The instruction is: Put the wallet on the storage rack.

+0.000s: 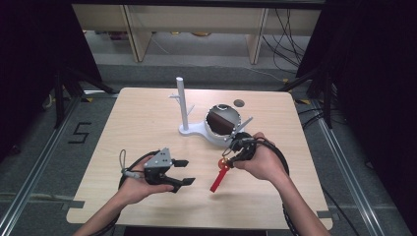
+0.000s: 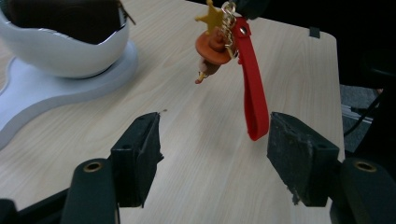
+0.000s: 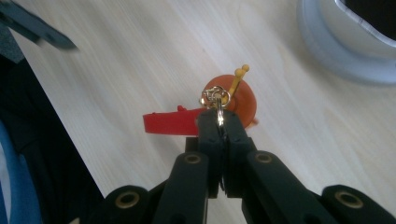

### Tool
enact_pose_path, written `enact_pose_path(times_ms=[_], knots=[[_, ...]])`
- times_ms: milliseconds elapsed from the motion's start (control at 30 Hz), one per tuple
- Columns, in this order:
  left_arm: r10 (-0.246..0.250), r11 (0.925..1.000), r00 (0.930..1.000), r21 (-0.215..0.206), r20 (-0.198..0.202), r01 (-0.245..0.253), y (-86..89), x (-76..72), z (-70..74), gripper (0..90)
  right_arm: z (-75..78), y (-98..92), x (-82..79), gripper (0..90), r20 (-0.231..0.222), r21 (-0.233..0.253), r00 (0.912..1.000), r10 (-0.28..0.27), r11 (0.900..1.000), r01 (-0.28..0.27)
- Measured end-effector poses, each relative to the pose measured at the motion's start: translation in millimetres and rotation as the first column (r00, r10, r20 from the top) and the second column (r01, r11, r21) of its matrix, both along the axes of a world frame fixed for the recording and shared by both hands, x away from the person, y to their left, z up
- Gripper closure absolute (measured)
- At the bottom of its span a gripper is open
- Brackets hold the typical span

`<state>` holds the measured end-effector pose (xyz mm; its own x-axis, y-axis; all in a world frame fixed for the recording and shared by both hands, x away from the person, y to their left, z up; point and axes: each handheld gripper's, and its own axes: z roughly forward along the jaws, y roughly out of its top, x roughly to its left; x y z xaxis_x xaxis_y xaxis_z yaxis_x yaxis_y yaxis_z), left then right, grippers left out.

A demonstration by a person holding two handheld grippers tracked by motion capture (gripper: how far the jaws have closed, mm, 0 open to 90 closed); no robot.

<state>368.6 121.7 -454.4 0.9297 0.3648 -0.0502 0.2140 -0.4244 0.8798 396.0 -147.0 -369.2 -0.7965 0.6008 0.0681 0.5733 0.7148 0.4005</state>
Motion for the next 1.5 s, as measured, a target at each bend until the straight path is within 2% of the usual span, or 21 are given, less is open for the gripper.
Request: enact_pose_path(times_ms=[67,167,233,300,367,400,467,533,567,633,933,967,1000,1067,1100,1267,1467,1500], knots=[[-0.008,0.9998,0.9998,0.020,0.018,0.007,-7.1,6.7,-2.3,34.7,6.6,4.7,-1.0,89.6,0.008,0.024,0.9999,0.013,1.000,-0.013],[-0.009,0.9988,0.9990,0.048,0.044,0.007,-14.0,15.3,-6.6,34.6,14.1,9.7,-2.6,89.5,0.014,0.037,0.9987,0.049,0.998,-0.049],[-0.023,0.9982,0.9985,0.056,0.050,0.020,-17.0,16.9,-7.4,34.0,18.0,13.6,-5.1,89.6,0.013,0.036,0.9988,0.048,0.998,-0.048],[-0.044,0.9982,0.9975,0.043,0.056,0.042,-21.0,15.2,-8.4,33.8,19.4,15.5,-4.8,89.6,0.025,0.039,0.9973,0.068,0.997,-0.069],[-0.064,0.9971,0.9951,0.046,0.076,0.061,-24.3,14.1,-9.1,33.9,20.1,17.7,-5.9,89.5,0.018,0.042,0.9978,0.065,0.997,-0.065],[-0.068,0.9966,0.9941,0.053,0.084,0.064,-25.9,14.3,-9.1,34.1,19.7,18.6,-5.1,89.5,0.020,0.046,0.9966,0.080,0.996,-0.081],[-0.071,0.9970,0.9933,0.039,0.091,0.067,-29.3,14.2,-9.7,34.8,20.4,21.1,-6.8,89.6,0.012,0.043,0.9974,0.071,0.997,-0.071],[-0.077,0.9962,0.9916,0.049,0.104,0.072,-31.0,16.1,-9.3,35.3,20.7,21.5,-5.9,89.6,0.021,0.043,0.9960,0.087,0.995,-0.088],[-0.071,0.9969,0.9921,0.040,0.104,0.067,-32.5,16.0,-9.5,35.4,21.0,21.9,-6.5,89.5,0.019,0.041,0.9967,0.079,0.996,-0.080],[-0.080,0.9959,0.9889,0.053,0.125,0.074,-33.9,17.8,-9.2,36.0,21.2,22.6,-7.1,89.6,0.011,0.043,0.9970,0.077,0.996,-0.077],[-0.089,0.9946,0.9830,0.067,0.160,0.079,-41.8,21.2,-13.7,39.2,20.1,23.6,-5.9,89.5,0.009,0.051,0.9960,0.088,0.995,-0.089],[-0.096,0.9932,0.9807,0.082,0.170,0.083,-41.7,22.1,-13.9,39.6,20.1,23.8,-5.8,89.6,0.006,0.053,0.9957,0.092,0.994,-0.092],[-0.091,0.9947,0.9816,0.062,0.168,0.082,-43.0,21.3,-15.3,40.3,20.0,24.7,-6.7,89.5,-0.002,0.058,0.9965,0.083,0.995,-0.083],[-0.100,0.9939,0.9793,0.064,0.176,0.090,-42.5,21.4,-15.2,44.5,19.5,25.1,-5.4,89.5,0.011,0.055,0.9951,0.098,0.994,-0.099],[-0.097,0.9948,0.9804,0.049,0.171,0.090,-43.3,20.6,-15.8,47.1,19.2,25.2,-5.2,89.5,0.015,0.053,0.9949,0.100,0.994,-0.100],[-0.115,0.9932,0.9772,0.036,0.178,0.111,-43.0,20.0,-15.8,63.9,19.8,25.6,-5.3,89.5,0.009,0.063,0.9948,0.102,0.993,-0.102],[-0.126,0.9920,0.9744,0.023,0.186,0.124,-41.6,20.6,-16.9,67.3,20.2,25.2,-5.3,89.5,0.012,0.072,0.9950,0.100,0.992,-0.100],[-0.123,0.9923,0.9734,0.043,0.194,0.116,-40.2,20.5,-15.8,67.5,19.9,24.8,-5.0,89.5,0.011,0.073,0.9947,0.103,0.992,-0.103]])
